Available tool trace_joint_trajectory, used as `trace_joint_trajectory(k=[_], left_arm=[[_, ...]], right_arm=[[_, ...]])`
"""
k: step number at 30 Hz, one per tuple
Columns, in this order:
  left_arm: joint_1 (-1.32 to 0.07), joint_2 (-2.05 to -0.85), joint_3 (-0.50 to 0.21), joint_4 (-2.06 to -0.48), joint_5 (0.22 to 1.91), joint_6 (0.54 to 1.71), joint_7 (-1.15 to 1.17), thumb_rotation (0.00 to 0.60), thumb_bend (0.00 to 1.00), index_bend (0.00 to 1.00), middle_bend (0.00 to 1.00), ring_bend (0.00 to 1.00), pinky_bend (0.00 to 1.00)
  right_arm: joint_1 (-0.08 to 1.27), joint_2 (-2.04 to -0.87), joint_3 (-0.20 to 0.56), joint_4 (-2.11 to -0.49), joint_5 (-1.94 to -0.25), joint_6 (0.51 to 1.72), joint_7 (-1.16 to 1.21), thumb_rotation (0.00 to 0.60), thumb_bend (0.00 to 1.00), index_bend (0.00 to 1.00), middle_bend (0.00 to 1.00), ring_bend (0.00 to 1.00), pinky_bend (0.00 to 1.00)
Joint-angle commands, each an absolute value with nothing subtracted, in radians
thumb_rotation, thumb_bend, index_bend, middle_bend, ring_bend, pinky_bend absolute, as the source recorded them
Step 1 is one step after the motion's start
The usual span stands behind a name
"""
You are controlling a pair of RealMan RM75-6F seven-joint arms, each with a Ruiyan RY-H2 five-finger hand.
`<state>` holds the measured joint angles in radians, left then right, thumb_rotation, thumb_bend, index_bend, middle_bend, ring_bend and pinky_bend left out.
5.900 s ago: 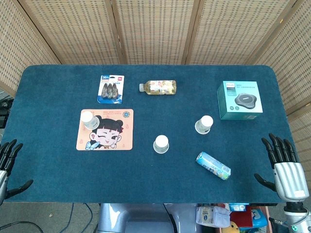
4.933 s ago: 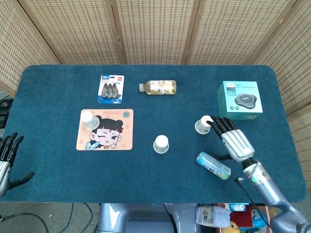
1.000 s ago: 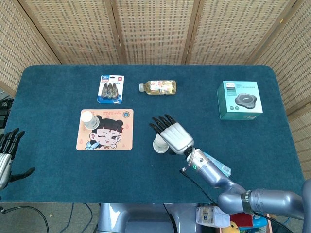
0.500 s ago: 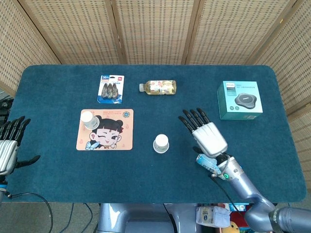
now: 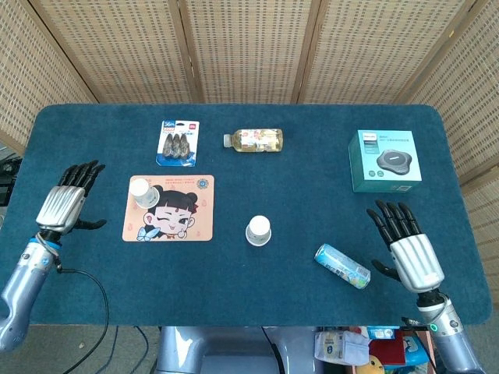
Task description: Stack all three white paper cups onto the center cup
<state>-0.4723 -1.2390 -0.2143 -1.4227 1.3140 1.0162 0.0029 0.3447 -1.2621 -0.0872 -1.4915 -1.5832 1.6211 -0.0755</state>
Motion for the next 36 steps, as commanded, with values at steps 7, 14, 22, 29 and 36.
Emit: trace_joint_trajectory(k=[7, 14, 22, 29, 36], left_arm=[[-0.612, -1.419, -0.239, -1.193, 1.215, 0.872, 0.083, 0.600, 0.12, 0.00, 0.01, 0.05, 0.13], [-0.680, -1.506, -0.229, -1.071, 1.209, 0.810, 0.109, 0.600, 0.12, 0.04, 0.21, 0.20, 0.25], [-0.719, -1.590, -0.229, -0.966, 1.213, 0.827, 0.113, 0.600, 0.14, 0.27, 0.38, 0.32, 0.31], [-0.724, -1.611, -0.222, -0.937, 1.215, 0.842, 0.114, 0.600, 0.14, 0.41, 0.50, 0.43, 0.39], [-0.725, -1.619, -0.226, -0.930, 1.213, 0.863, 0.108, 0.600, 0.14, 0.44, 0.51, 0.44, 0.40]], right_arm=[[0.303, -1.272, -0.061, -1.420, -1.619, 1.660, -0.005, 0.600, 0.00, 0.01, 0.00, 0.00, 0.00], [0.292, -1.275, -0.040, -1.407, -1.616, 1.649, -0.024, 0.600, 0.00, 0.01, 0.00, 0.00, 0.00], [0.280, -1.289, -0.019, -1.397, -1.628, 1.637, -0.055, 0.600, 0.00, 0.01, 0.00, 0.00, 0.00], [0.272, -1.290, -0.008, -1.396, -1.635, 1.628, -0.055, 0.600, 0.00, 0.01, 0.00, 0.00, 0.00], [0.265, -1.287, 0.004, -1.399, -1.639, 1.623, -0.050, 0.600, 0.00, 0.01, 0.00, 0.00, 0.00]])
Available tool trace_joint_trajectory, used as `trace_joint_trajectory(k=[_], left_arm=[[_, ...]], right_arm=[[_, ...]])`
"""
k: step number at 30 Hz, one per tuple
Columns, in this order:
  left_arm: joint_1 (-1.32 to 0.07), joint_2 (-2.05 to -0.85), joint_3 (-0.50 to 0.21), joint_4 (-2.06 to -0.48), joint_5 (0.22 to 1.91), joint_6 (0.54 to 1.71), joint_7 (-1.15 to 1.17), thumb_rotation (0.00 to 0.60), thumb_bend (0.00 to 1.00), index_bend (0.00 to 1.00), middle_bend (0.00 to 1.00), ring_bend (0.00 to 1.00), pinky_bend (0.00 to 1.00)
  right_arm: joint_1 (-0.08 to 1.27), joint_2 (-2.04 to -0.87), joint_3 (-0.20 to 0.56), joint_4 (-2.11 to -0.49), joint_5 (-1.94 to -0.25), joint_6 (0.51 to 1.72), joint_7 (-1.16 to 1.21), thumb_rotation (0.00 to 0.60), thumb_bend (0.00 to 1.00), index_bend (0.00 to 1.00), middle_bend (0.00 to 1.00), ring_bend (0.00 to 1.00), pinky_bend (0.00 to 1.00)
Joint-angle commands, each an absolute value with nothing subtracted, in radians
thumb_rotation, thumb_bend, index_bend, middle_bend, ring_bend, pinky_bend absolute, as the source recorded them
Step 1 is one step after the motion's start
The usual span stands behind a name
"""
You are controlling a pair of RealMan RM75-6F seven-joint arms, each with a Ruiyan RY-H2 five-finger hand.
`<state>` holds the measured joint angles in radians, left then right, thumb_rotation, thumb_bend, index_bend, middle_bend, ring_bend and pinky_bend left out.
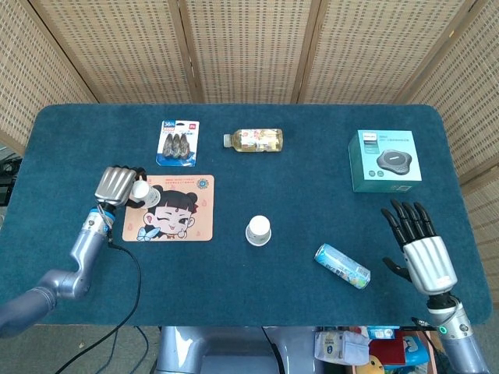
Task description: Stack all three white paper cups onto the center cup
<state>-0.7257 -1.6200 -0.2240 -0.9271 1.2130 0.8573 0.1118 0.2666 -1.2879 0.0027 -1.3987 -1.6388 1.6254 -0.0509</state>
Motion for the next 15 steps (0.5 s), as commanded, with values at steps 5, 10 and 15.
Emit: trace_joint_trajectory(k=[5, 10, 15], left_arm=[[-0.714, -1.583, -0.236, -1.008, 1.243, 0.925, 0.061, 0.600, 0.14, 0.44, 0.51, 0.45, 0.40], [-0.707, -1.492, -0.238, -1.208, 1.345, 1.035, 0.010, 0.600, 0.14, 0.45, 0.52, 0.45, 0.41], [-0.751, -1.394, -0.232, -1.471, 1.489, 1.078, 0.013, 0.600, 0.14, 0.46, 0.52, 0.46, 0.41]], right_arm=[[0.261, -1.283, 0.010, -1.407, -1.639, 1.611, -0.033, 0.600, 0.00, 0.01, 0.00, 0.00, 0.00], [0.257, -1.278, 0.019, -1.416, -1.639, 1.603, -0.022, 0.600, 0.00, 0.01, 0.00, 0.00, 0.00], [0.251, -1.274, 0.025, -1.425, -1.643, 1.598, -0.025, 0.600, 0.00, 0.01, 0.00, 0.00, 0.00]])
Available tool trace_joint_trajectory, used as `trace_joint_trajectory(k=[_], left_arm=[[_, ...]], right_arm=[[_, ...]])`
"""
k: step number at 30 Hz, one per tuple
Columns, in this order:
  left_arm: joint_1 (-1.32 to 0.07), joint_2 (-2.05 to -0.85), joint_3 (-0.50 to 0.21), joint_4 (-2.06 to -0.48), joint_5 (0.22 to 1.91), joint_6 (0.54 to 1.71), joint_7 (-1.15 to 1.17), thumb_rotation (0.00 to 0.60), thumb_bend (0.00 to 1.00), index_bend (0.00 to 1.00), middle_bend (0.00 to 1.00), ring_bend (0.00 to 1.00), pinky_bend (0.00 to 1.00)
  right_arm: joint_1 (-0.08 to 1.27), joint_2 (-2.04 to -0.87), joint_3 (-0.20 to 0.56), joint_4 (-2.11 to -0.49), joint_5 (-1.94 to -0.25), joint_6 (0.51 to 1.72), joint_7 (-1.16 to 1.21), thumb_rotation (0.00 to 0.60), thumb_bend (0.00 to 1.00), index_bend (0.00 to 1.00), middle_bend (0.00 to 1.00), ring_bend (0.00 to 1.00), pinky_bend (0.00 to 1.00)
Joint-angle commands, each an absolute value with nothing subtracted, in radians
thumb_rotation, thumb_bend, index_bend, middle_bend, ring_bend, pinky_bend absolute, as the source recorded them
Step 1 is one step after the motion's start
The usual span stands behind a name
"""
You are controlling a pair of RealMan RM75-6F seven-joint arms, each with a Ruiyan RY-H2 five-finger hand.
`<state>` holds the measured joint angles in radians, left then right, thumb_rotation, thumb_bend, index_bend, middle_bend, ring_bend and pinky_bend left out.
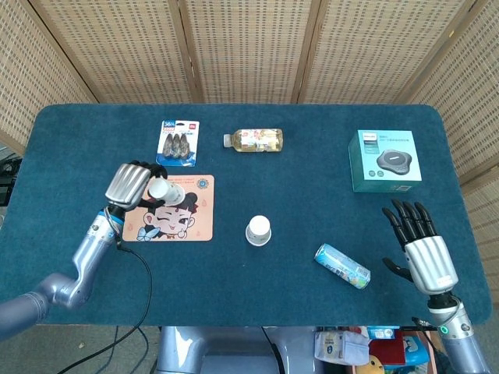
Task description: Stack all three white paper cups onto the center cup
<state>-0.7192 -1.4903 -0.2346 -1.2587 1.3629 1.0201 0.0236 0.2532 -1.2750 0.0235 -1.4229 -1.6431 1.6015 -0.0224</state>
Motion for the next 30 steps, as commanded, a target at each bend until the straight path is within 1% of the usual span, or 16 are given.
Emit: trace_joint_trajectory(k=[1, 6, 11, 17, 30], left_arm=[[-0.759, -1.390, -0.233, -1.492, 1.495, 1.074, 0.031, 0.600, 0.14, 0.47, 0.52, 0.46, 0.42], [-0.817, -1.402, -0.252, -1.573, 1.461, 1.011, 0.132, 0.600, 0.14, 0.48, 0.53, 0.48, 0.43], [-0.858, -1.436, -0.263, -1.594, 1.411, 0.968, 0.210, 0.600, 0.14, 0.48, 0.53, 0.48, 0.43], [-0.898, -1.502, -0.263, -1.565, 1.351, 0.933, 0.272, 0.600, 0.14, 0.48, 0.53, 0.48, 0.43], [-0.965, -1.613, -0.278, -1.462, 1.287, 0.899, 0.268, 0.600, 0.14, 0.48, 0.53, 0.48, 0.43]], right_arm=[[0.250, -1.274, 0.025, -1.427, -1.642, 1.596, -0.025, 0.600, 0.00, 0.01, 0.00, 0.00, 0.00], [0.245, -1.271, 0.031, -1.430, -1.644, 1.591, -0.024, 0.600, 0.00, 0.01, 0.00, 0.00, 0.00], [0.240, -1.267, 0.037, -1.430, -1.644, 1.591, -0.017, 0.600, 0.00, 0.01, 0.00, 0.00, 0.00], [0.234, -1.260, 0.044, -1.426, -1.640, 1.589, 0.003, 0.600, 0.00, 0.01, 0.00, 0.00, 0.00], [0.230, -1.254, 0.060, -1.420, -1.637, 1.583, 0.032, 0.600, 0.00, 0.01, 0.00, 0.00, 0.00]])
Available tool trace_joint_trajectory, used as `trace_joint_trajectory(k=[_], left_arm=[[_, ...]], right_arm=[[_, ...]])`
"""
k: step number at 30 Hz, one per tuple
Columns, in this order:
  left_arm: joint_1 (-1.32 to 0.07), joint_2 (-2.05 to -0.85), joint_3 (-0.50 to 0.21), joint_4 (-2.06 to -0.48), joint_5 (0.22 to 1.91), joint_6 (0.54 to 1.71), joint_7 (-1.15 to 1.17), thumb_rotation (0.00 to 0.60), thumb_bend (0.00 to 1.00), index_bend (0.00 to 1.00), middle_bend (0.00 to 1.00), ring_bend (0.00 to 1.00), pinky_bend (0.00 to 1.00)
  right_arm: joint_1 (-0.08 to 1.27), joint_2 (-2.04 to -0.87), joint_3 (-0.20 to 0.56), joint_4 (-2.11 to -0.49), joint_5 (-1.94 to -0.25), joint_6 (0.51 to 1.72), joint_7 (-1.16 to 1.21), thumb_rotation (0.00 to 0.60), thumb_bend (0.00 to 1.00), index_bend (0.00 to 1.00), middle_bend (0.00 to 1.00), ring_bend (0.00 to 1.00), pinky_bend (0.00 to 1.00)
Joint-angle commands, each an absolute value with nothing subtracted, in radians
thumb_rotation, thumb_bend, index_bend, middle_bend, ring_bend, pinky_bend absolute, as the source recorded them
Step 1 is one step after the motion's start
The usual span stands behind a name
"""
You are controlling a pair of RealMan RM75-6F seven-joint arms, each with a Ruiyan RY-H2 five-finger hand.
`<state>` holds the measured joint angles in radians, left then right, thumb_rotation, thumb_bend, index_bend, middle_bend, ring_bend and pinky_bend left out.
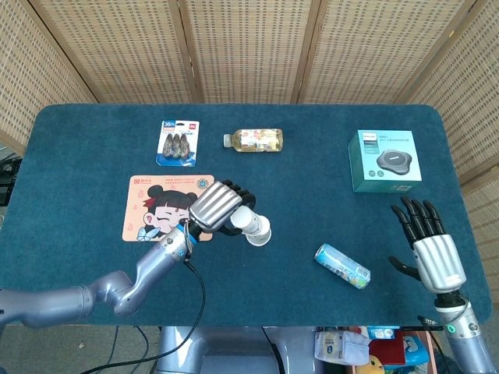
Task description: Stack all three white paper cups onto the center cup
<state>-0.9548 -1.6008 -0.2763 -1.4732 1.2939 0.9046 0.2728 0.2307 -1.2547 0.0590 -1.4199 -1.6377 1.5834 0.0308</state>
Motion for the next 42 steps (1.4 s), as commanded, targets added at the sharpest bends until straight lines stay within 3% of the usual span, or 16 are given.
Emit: trace_joint_trajectory(k=[1, 8, 10, 11, 13, 14, 15, 16, 19, 21, 31, 35, 42], left_arm=[[-0.968, -1.618, -0.279, -1.458, 1.285, 0.899, 0.265, 0.600, 0.14, 0.48, 0.53, 0.48, 0.43], [-0.991, -1.643, -0.272, -1.432, 1.262, 0.884, 0.280, 0.600, 0.14, 0.48, 0.52, 0.47, 0.43], [-0.996, -1.643, -0.271, -1.434, 1.247, 0.875, 0.296, 0.600, 0.14, 0.46, 0.45, 0.41, 0.41], [-0.999, -1.641, -0.269, -1.441, 1.233, 0.864, 0.301, 0.600, 0.14, 0.42, 0.41, 0.36, 0.39], [-1.001, -1.637, -0.267, -1.453, 1.219, 0.854, 0.302, 0.600, 0.14, 0.17, 0.18, 0.18, 0.30], [-1.002, -1.634, -0.266, -1.461, 1.215, 0.852, 0.301, 0.600, 0.14, 0.09, 0.11, 0.12, 0.26], [-1.001, -1.632, -0.265, -1.469, 1.216, 0.856, 0.302, 0.600, 0.14, 0.01, 0.03, 0.05, 0.19], [-0.999, -1.630, -0.264, -1.476, 1.220, 0.865, 0.303, 0.600, 0.14, 0.00, 0.00, 0.01, 0.13], [-0.989, -1.623, -0.263, -1.494, 1.233, 0.895, 0.299, 0.600, 0.14, 0.00, 0.00, 0.00, 0.02], [-0.966, -1.607, -0.265, -1.518, 1.256, 0.950, 0.288, 0.600, 0.14, 0.00, 0.00, 0.00, 0.00], [-0.818, -1.444, -0.228, -1.680, 1.300, 1.142, 0.310, 0.600, 0.14, 0.00, 0.00, 0.00, 0.00], [-0.665, -1.310, -0.164, -1.735, 1.337, 1.289, 0.247, 0.600, 0.14, 0.00, 0.00, 0.00, 0.00], [-0.415, -1.231, -0.076, -1.684, 1.346, 1.538, 0.128, 0.600, 0.14, 0.00, 0.00, 0.00, 0.00]], right_arm=[[0.229, -1.254, 0.061, -1.419, -1.637, 1.584, 0.033, 0.600, 0.00, 0.01, 0.00, 0.00, 0.00], [0.226, -1.252, 0.067, -1.421, -1.637, 1.582, 0.037, 0.600, 0.00, 0.01, 0.00, 0.00, 0.00], [0.225, -1.252, 0.068, -1.422, -1.639, 1.582, 0.037, 0.600, 0.00, 0.01, 0.00, 0.00, 0.00], [0.225, -1.252, 0.068, -1.424, -1.640, 1.581, 0.036, 0.600, 0.00, 0.01, 0.00, 0.00, 0.00], [0.225, -1.252, 0.068, -1.424, -1.642, 1.580, 0.034, 0.600, 0.00, 0.01, 0.00, 0.00, 0.00], [0.225, -1.252, 0.068, -1.424, -1.642, 1.579, 0.033, 0.600, 0.00, 0.01, 0.00, 0.00, 0.00], [0.225, -1.252, 0.068, -1.425, -1.642, 1.578, 0.034, 0.600, 0.00, 0.01, 0.00, 0.00, 0.00], [0.225, -1.253, 0.068, -1.424, -1.642, 1.576, 0.034, 0.600, 0.00, 0.01, 0.00, 0.00, 0.00], [0.225, -1.253, 0.068, -1.423, -1.641, 1.572, 0.035, 0.600, 0.00, 0.01, 0.00, 0.00, 0.00], [0.225, -1.253, 0.068, -1.424, -1.643, 1.572, 0.034, 0.600, 0.00, 0.01, 0.00, 0.00, 0.00], [0.222, -1.252, 0.065, -1.440, -1.658, 1.575, 0.022, 0.600, 0.00, 0.01, 0.00, 0.00, 0.00], [0.220, -1.247, 0.067, -1.449, -1.659, 1.576, 0.021, 0.600, 0.00, 0.01, 0.00, 0.00, 0.00], [0.217, -1.240, 0.071, -1.460, -1.648, 1.567, 0.011, 0.600, 0.00, 0.02, 0.00, 0.00, 0.00]])
